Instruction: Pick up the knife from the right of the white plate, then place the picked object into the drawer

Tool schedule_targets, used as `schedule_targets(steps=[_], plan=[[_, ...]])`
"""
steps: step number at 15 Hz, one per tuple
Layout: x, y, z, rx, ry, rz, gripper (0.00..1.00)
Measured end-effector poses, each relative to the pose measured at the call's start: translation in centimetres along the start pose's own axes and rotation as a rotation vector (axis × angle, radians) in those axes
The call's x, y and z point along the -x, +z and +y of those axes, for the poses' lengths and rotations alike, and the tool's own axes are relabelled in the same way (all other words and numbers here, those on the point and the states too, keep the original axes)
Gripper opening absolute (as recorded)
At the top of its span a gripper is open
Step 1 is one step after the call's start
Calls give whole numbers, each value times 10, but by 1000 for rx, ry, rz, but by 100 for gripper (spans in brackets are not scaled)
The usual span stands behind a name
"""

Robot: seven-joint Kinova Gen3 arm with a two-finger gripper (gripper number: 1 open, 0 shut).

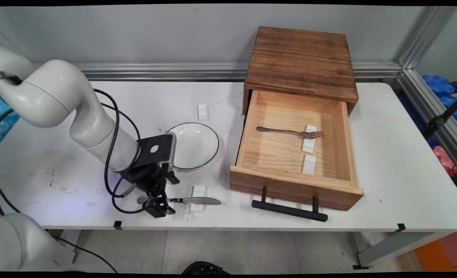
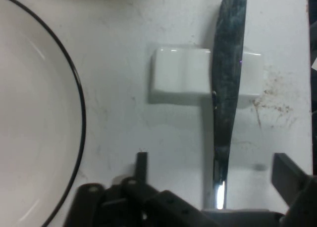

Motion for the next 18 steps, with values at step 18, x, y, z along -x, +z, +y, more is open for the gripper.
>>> schedule_targets(steps=[18], plan=[[-1,-10,4,38,13,7,0]])
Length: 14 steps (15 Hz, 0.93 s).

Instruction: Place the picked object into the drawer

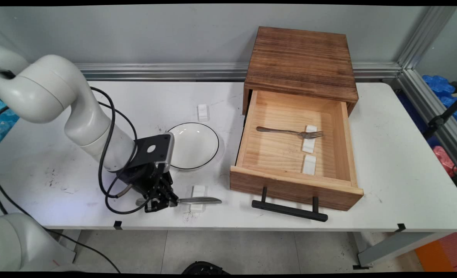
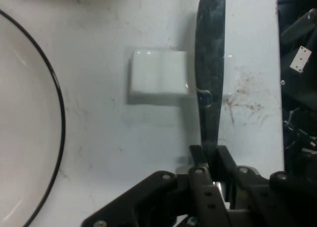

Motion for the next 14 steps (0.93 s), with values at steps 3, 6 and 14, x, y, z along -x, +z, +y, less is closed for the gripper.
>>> schedule_targets(steps=[3,6,14], plan=[[-3,-9,1,11,6,6,0],[-7,-23,2,29,21,8,0],[-26,-61,-5,66,72,14,0]])
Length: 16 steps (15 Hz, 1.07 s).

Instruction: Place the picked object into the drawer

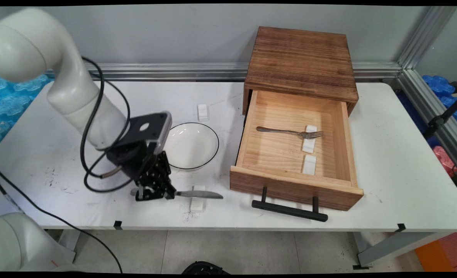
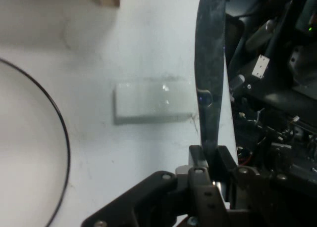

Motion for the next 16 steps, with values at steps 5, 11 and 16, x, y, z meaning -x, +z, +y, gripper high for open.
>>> schedule_targets(steps=[5,11,16], plan=[[-37,-35,-20,13,52,29,0],[-96,-68,-49,4,109,81,0],[-151,-81,-76,-32,157,142,0]])
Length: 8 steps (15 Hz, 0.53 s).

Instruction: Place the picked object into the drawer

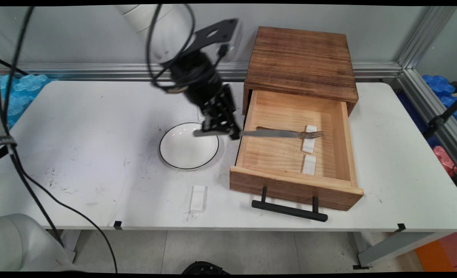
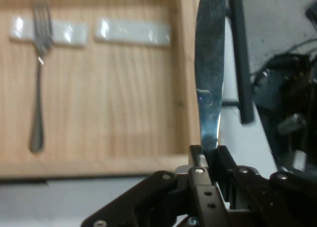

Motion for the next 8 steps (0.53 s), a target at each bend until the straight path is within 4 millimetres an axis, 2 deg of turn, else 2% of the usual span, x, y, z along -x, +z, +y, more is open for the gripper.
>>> schedule_targets(steps=[2,5,8], plan=[[-17,3,-13,-16,23,18,0],[-32,11,-26,-35,45,33,0],[-49,27,-41,-54,71,48,0]])
